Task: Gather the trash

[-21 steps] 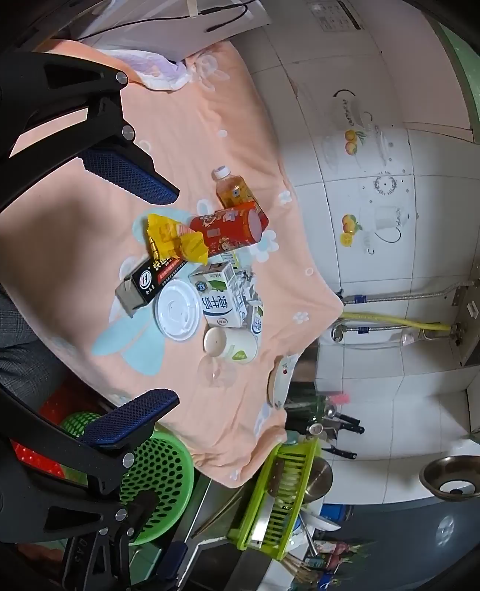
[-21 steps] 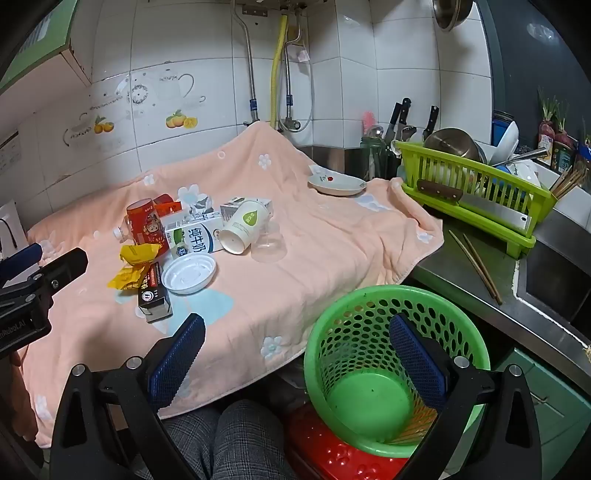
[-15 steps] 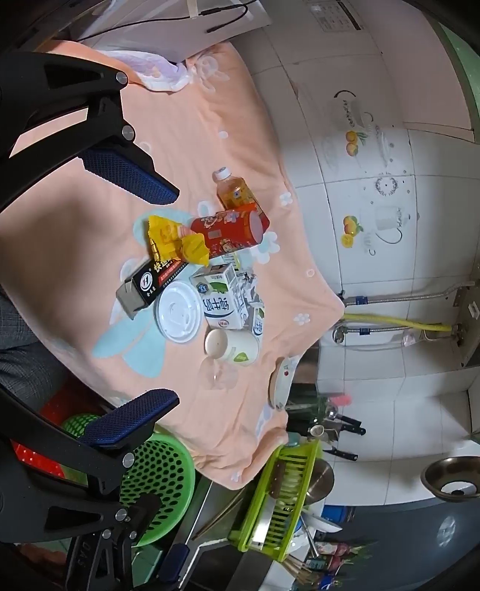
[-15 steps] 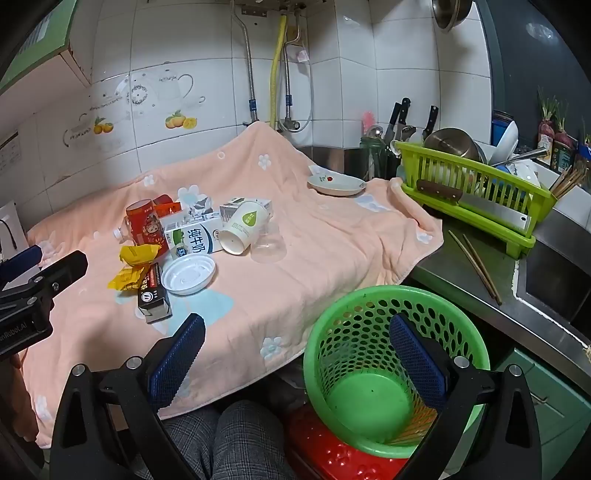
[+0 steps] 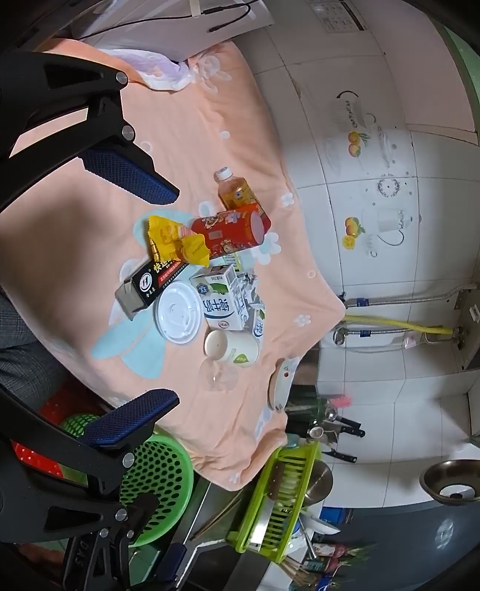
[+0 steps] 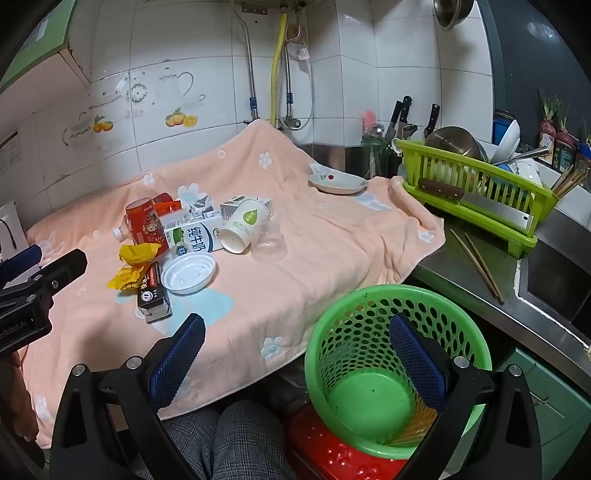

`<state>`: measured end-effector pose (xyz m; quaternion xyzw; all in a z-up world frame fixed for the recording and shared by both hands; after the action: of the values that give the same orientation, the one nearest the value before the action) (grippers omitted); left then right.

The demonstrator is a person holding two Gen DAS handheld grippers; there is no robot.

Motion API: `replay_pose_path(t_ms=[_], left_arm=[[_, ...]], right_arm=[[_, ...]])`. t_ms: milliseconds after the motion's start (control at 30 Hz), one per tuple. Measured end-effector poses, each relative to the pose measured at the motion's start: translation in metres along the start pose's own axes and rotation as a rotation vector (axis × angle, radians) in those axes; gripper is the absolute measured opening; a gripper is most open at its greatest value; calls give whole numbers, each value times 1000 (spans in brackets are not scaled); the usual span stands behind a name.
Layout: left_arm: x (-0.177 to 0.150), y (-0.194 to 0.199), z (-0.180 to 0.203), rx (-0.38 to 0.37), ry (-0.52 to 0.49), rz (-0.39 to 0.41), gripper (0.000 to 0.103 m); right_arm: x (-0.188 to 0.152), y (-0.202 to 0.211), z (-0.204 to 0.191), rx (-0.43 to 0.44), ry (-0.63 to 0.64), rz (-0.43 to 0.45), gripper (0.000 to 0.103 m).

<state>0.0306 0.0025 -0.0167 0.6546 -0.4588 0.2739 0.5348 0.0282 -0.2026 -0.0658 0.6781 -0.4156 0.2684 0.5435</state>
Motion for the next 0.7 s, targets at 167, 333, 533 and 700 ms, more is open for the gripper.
replay_pose_path(t_ms=[167, 333, 533, 700], left_arm=[[0, 0, 0, 1, -1, 0, 98], [0, -1, 0, 0, 0, 0, 98], [-1, -1, 0, 1, 0, -2, 98], [-1, -2, 0, 1, 1, -2, 98]], right_arm=[[0, -1, -1, -1, -1, -1, 97], [0, -1, 0, -1, -2, -2, 97], [-2, -4, -1, -2, -2, -7, 97], [-4, -8, -1, -3, 1, -13, 97]])
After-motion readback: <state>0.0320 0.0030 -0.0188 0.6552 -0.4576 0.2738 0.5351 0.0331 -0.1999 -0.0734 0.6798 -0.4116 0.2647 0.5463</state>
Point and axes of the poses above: each gripper's, at about its wrist camera, not at the fingertips, and y roughly against the way its jaws point, z to its right, x to its top, the point moved 3 cm from there along -y, roughly the way its jaws point, and after that the axes turned 15 degrees about -y, right-handed, at the moved point
